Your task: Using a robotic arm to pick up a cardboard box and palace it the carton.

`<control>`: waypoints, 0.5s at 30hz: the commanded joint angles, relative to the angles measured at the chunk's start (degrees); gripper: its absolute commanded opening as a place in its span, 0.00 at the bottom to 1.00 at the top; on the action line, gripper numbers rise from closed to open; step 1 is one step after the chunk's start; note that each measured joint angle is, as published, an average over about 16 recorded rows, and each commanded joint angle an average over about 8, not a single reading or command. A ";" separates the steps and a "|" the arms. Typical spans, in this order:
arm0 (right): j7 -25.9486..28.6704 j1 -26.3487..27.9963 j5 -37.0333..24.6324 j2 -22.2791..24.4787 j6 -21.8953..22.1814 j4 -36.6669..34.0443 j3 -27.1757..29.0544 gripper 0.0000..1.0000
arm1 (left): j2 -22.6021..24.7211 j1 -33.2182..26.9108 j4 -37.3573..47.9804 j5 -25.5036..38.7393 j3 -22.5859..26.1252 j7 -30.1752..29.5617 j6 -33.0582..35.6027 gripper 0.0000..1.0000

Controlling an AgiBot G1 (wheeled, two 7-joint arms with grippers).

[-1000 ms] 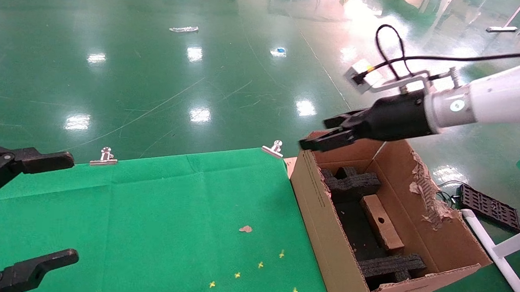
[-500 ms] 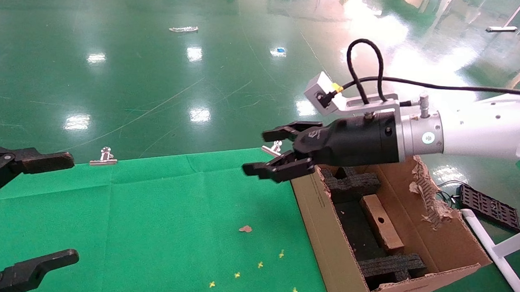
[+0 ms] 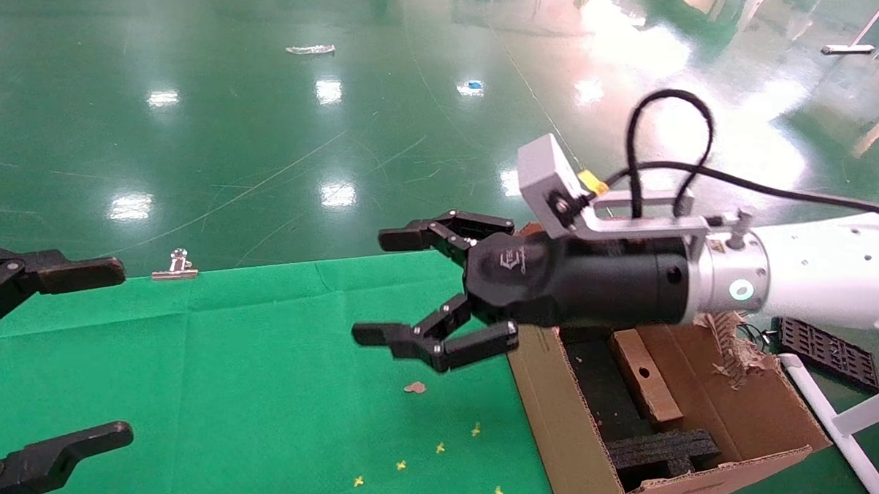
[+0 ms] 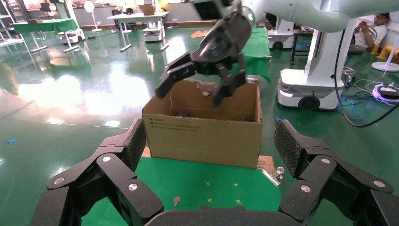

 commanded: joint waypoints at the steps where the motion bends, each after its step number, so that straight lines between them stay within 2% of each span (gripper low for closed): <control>1: -0.98 -2.32 0.93 0.16 -0.48 1.88 2.69 1.00 | 0.00 0.00 0.00 0.00 0.01 0.00 0.00 1.00; 8: -4.27 -10.14 4.08 0.72 -2.08 8.21 11.75 1.00 | -0.01 -0.01 0.00 -0.02 0.02 0.01 -0.01 1.00; 15: -6.04 -14.98 6.06 1.00 -2.95 12.07 17.34 1.00 | -0.02 0.01 0.01 -0.03 0.03 0.02 -0.03 1.00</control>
